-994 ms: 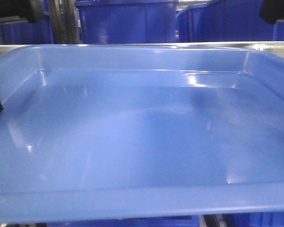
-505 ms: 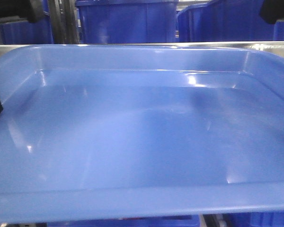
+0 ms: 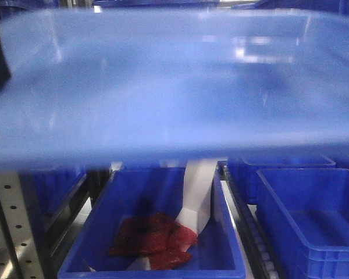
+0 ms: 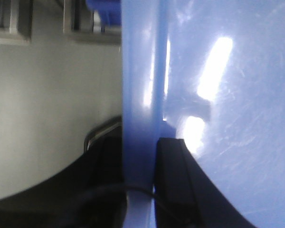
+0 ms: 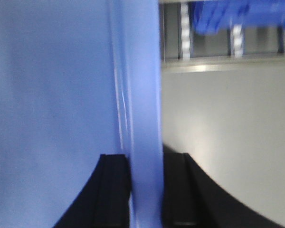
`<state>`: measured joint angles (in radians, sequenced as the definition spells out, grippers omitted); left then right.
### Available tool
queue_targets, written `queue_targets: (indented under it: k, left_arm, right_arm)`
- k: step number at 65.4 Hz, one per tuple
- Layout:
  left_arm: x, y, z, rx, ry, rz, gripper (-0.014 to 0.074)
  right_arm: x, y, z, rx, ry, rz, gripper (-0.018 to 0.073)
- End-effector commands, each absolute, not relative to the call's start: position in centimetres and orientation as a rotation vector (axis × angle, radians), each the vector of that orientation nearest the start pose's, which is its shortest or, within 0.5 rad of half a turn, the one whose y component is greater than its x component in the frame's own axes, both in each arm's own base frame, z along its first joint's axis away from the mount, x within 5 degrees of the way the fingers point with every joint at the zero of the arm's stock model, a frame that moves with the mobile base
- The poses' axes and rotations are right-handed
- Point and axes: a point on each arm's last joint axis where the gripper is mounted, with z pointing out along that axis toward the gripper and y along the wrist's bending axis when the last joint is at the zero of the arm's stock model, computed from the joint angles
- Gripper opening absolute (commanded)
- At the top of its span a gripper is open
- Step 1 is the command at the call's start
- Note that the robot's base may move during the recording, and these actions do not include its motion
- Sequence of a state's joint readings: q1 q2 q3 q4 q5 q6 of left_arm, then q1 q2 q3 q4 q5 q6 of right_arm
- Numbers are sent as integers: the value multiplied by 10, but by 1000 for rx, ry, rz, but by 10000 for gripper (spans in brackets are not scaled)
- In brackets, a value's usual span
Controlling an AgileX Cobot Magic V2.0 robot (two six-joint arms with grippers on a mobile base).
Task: Grab blue tray and place on right shelf
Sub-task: 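Push the tray with both grippers onto the upper roller shelf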
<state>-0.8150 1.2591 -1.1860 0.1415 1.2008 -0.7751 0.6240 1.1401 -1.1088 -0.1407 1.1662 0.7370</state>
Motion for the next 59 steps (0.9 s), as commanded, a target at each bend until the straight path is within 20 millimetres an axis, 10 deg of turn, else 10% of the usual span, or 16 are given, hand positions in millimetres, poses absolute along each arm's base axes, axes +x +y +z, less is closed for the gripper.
queue_targets:
  k: [1, 37, 59]
  left_arm:
    - [174, -169, 384, 133, 2589, -421, 2]
    - [298, -157, 444, 55, 2313, -387, 60]
    - [355, -156, 416, -22, 2281, -385, 188]
  right_arm:
    - [182, 121, 392, 93, 2509, 451, 219]
    - [313, 161, 444, 94, 2337, 434, 219]
    - [373, 165, 421, 160, 2337, 397, 220]
